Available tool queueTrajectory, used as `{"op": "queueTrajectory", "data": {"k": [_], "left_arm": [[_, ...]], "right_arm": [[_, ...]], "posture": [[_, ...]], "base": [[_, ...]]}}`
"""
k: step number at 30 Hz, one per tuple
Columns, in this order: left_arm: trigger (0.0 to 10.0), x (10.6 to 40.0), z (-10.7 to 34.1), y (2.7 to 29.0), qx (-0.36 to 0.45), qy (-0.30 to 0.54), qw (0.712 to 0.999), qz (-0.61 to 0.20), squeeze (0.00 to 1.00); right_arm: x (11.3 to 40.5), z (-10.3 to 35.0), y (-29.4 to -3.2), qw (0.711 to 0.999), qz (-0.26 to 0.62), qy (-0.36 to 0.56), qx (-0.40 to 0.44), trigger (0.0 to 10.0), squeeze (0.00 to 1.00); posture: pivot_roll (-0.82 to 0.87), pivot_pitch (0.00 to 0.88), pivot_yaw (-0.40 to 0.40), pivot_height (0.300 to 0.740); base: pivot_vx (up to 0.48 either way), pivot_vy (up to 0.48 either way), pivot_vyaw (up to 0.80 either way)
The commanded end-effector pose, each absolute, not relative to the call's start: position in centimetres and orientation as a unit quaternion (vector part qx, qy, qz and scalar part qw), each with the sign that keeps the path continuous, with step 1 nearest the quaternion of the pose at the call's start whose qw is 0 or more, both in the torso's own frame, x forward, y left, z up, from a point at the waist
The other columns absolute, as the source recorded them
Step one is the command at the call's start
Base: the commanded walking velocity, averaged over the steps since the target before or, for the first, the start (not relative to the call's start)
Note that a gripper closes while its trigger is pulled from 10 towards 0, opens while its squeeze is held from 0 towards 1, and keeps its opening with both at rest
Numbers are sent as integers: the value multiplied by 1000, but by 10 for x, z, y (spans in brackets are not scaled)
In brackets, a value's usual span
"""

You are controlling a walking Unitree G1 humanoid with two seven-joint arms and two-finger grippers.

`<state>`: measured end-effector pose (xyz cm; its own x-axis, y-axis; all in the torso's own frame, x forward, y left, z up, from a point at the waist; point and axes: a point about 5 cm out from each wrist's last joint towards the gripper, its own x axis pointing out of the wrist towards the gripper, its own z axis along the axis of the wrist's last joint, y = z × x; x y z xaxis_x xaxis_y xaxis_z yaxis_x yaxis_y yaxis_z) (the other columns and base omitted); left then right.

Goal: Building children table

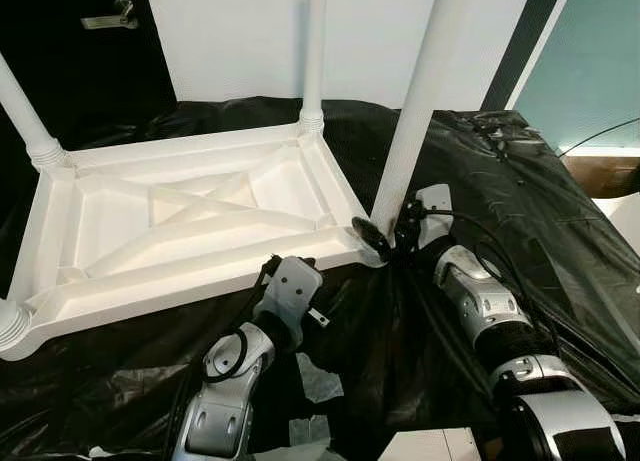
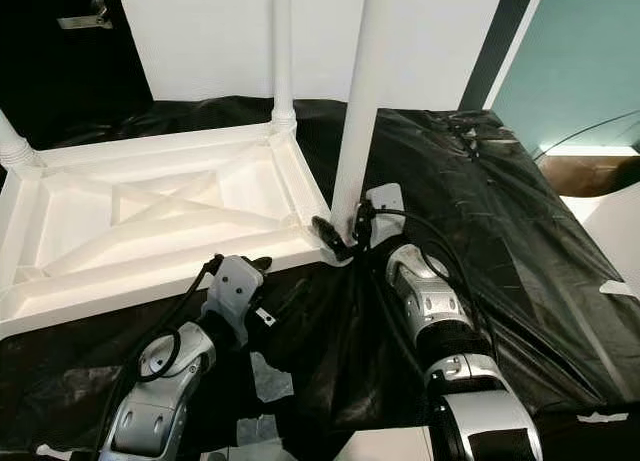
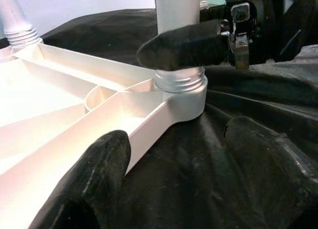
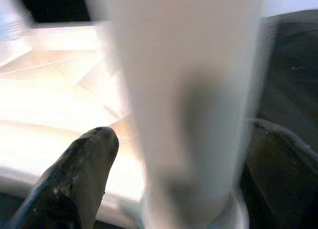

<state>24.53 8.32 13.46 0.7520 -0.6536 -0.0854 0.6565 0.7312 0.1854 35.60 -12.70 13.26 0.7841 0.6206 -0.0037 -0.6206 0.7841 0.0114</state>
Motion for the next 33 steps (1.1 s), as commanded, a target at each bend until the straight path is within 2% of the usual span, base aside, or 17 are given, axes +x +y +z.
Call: {"op": "queueTrajectory", "data": {"k": [1, 3, 14, 15, 16, 18, 19, 31, 33], "left_arm": [[10000, 247, 132, 88, 107, 5, 947, -304, 0], [10000, 248, 133, 89, 109, 4, 946, -305, 0], [10000, 252, 136, 88, 113, -1, 945, -308, 0], [10000, 253, 136, 88, 113, -2, 945, -308, 0], [10000, 254, 136, 88, 114, -3, 945, -307, 0], [10000, 254, 136, 88, 114, -4, 945, -307, 0], [10000, 255, 137, 88, 114, -5, 945, -305, 0], [10000, 252, 135, 87, 107, -5, 949, -296, 0], [10000, 251, 135, 86, 106, -4, 949, -297, 0]], "right_arm": [[358, 135, -130, 932, 363, 7, -17, 10000, 0], [359, 136, -132, 912, 408, 19, -39, 10000, 0], [367, 142, -135, 881, 455, 42, -125, 10000, 0], [369, 143, -135, 880, 453, 45, -132, 5137, 0], [371, 145, -135, 880, 452, 47, -141, 3490, 0], [372, 145, -135, 880, 450, 48, -145, 3490, 0], [373, 147, -135, 880, 450, 47, -146, 0, 0], [373, 138, -140, 895, 426, 77, -109, 0, 0], [374, 134, -140, 910, 393, 83, -104, 0, 0]], "posture": [[195, 0, -66, 740], [195, 0, -56, 740], [202, 0, -49, 740], [205, 0, -50, 740], [210, 0, -53, 740], [210, 0, -53, 740], [214, 0, -58, 740], [219, 0, -77, 740], [213, 0, -78, 740]], "base": [[0, 0, 0], [0, 0, 0], [0, 0, 0], [0, 0, 0], [0, 0, 0], [0, 0, 0], [0, 0, 0], [0, 0, 0], [0, 0, 0]]}}
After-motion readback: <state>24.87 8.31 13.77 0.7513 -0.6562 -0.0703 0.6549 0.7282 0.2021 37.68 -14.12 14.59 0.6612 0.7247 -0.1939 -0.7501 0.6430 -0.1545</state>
